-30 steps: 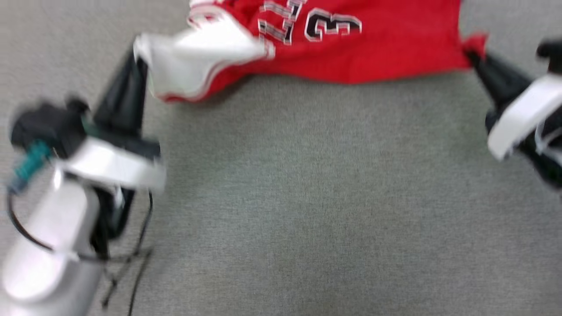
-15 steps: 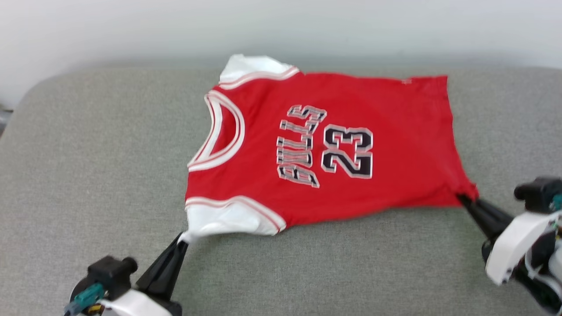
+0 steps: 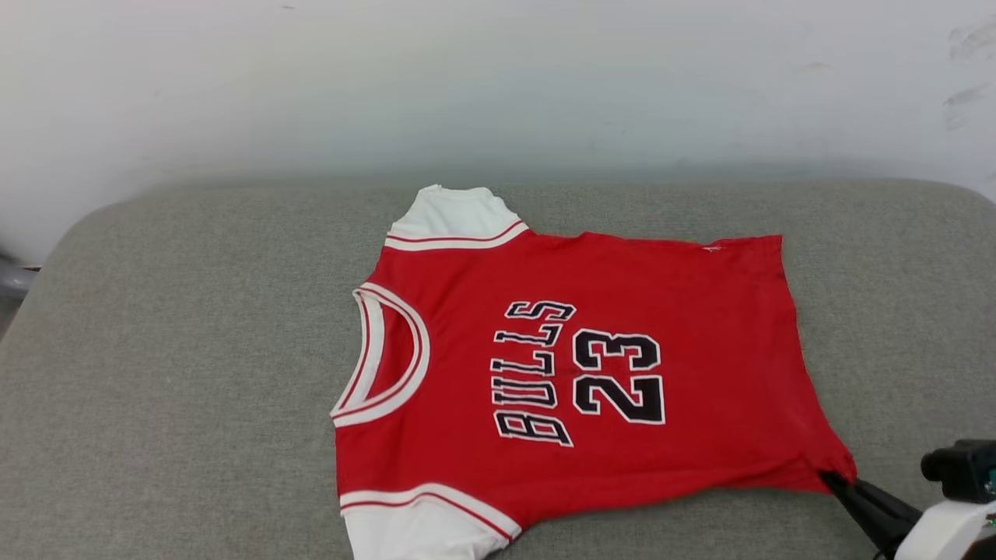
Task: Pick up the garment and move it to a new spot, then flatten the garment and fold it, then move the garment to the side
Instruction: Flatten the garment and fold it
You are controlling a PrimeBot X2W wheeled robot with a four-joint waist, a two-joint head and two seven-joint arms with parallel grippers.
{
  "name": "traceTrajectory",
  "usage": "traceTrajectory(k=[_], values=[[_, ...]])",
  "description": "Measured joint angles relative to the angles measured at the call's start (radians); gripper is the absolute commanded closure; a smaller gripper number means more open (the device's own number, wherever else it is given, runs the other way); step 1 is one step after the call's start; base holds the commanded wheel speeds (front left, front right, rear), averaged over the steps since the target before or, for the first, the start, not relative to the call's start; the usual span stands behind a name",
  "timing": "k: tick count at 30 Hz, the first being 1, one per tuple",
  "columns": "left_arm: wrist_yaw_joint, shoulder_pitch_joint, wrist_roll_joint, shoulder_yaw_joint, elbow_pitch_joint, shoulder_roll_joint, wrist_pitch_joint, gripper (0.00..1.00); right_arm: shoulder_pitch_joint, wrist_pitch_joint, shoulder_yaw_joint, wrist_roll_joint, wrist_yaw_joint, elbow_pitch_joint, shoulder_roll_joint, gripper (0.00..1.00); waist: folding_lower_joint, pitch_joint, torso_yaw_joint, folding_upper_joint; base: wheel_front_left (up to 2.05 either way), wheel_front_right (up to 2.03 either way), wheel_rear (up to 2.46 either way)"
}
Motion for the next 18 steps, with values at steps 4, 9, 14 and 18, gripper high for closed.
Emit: traceTrajectory(k=[4, 9, 14, 18], values=[[0.005, 0.054, -0.037, -0.019, -0.03, 0.0, 0.048, 1.0, 0.064, 0.011, -0.024, 0.015, 0.0, -0.011, -0.022, 1.0, 0.0, -0.005, 0.001, 0.0, 0.0, 0.0, 0.0], [0.027, 0.051, -0.002, -0.018, -0.05, 0.015, 0.043, 1.0, 0.11, 0.013, -0.043, -0.013, 0.0, -0.02, -0.026, 1.0, 0.0002, 0.005, 0.007, 0.0, 0.0, 0.0, 0.0], [0.022, -0.035, 0.067, -0.014, -0.045, 0.02, -0.001, 1.0, 0.108, 0.012, -0.082, -0.034, 0.0, -0.035, 0.003, 1.0, 0.0002, 0.017, 0.005, 0.0, 0.0, 0.0, 0.0], [0.014, -0.118, 0.114, -0.006, -0.043, 0.029, -0.027, 1.0, 0.093, 0.025, -0.109, -0.055, 0.0, -0.049, 0.016, 1.0, 0.0003, 0.028, -0.004, 0.0, 0.0, 0.0, 0.0]])
